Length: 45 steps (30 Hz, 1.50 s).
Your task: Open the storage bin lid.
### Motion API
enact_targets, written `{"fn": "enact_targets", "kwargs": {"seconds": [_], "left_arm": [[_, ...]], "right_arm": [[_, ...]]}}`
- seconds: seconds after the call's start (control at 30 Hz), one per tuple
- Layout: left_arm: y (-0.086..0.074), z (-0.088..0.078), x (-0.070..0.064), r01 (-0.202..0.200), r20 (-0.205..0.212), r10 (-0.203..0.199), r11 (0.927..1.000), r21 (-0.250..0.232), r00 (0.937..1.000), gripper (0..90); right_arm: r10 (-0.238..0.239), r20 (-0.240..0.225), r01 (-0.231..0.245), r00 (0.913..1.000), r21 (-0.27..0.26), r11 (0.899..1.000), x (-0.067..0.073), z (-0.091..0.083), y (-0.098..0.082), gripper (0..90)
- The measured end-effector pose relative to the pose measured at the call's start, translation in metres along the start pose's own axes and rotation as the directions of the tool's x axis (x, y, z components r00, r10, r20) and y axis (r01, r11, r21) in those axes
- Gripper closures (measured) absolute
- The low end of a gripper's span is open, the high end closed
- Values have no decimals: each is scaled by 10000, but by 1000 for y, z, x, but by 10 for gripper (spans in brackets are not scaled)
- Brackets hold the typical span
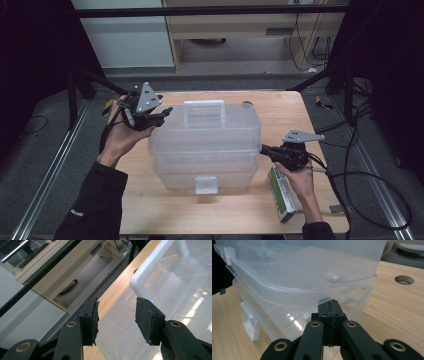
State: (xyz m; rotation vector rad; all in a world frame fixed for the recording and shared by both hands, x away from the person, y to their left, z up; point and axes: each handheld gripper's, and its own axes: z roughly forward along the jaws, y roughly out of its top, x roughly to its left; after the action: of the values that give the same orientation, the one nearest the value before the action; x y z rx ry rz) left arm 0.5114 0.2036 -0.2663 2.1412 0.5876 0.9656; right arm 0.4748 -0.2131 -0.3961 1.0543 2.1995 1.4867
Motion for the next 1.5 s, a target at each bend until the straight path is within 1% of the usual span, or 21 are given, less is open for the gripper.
{"fn": "enact_targets", "kwargs": {"seconds": [0.17,0.23,0.3,0.43,0.47,0.6,0.67,0.7,0.8,0.9,0.93,0.97,1.03,1.2,1.23,1.3,1.37,1.4,1.43,1.47,1.5], "left_arm": [[-14,-8,4,712,-306,-719,9972,-241,9969,527],[-19,-11,6,1104,-422,-1119,9932,-364,9928,532],[-25,-15,8,1628,-590,-1660,9851,-551,9844,534],[-41,-24,13,2568,-827,-2657,9608,-1042,9605,544],[-45,-26,15,2734,-873,-2831,9558,-1084,9551,547],[-66,-32,16,3142,-985,-3281,9398,-1343,9395,549],[-76,-35,15,3519,-1038,-3668,9258,-1379,9245,554],[-79,-36,14,3600,-1063,-3756,9222,-1411,9207,554],[-94,-39,12,3958,-1272,-4173,9036,-1639,8998,561],[-108,-40,9,4365,-1438,-4636,8805,-1849,8743,562],[-112,-40,8,4532,-1468,-4819,8706,-1913,8638,566],[-117,-39,6,4651,-1550,-4946,8643,-1914,8552,566],[-125,-37,4,4775,-1742,-5054,8602,-1792,8451,573],[-145,-37,-1,5237,-1917,-5535,8313,-1863,8105,586],[-148,-37,-2,5305,-1862,-5601,8268,-1873,8072,588],[-154,-36,-6,5511,-1807,-5788,8142,-1828,7952,597],[-159,-36,-10,5558,-1763,-5796,8141,-1682,7956,603],[-161,-35,-12,5638,-1772,-5865,8094,-1644,7903,611],[-163,-35,-14,5682,-1687,-5910,8059,-1664,7889,618],[-165,-34,-15,5699,-1678,-5921,8052,-1640,7882,635],[-166,-33,-17,5689,-1660,-5890,8077,-1550,7909,645]], "right_arm": [[-2,-4,2,10000,11,10000,0,0,0,900],[2,-12,-2,10000,12,10000,0,0,0,900],[2,-7,-2,10000,9,10000,0,0,0,900],[14,-15,-14,10000,6,10000,0,0,0,900],[15,-8,-15,10000,6,10000,0,0,0,900],[7,2,-7,10000,15,10000,0,0,0,900],[26,8,-26,10000,26,10000,0,1,0,900],[11,2,-11,10000,31,10000,0,1,0,900],[10,-7,-10,10000,43,10000,0,1,0,900],[-10,12,10,10000,70,10000,0,1,0,900],[-14,16,14,10000,78,10000,0,1,0,900],[-14,16,14,10000,78,10000,0,1,0,900],[-7,13,7,10000,118,9999,0,1,0,900],[-19,32,18,10000,175,9998,0,1,0,900],[-10,36,10,10000,173,9999,0,1,0,900],[10,52,-11,10000,189,9998,1,2,0,900],[28,78,-30,10000,215,9998,1,1,0,900],[47,81,-49,10000,204,9998,1,1,0,900],[86,58,-87,9999,201,9998,1,2,0,900],[79,66,-80,9999,175,9998,1,1,0,900],[100,29,-100,9999,177,9998,1,1,0,900]]}}
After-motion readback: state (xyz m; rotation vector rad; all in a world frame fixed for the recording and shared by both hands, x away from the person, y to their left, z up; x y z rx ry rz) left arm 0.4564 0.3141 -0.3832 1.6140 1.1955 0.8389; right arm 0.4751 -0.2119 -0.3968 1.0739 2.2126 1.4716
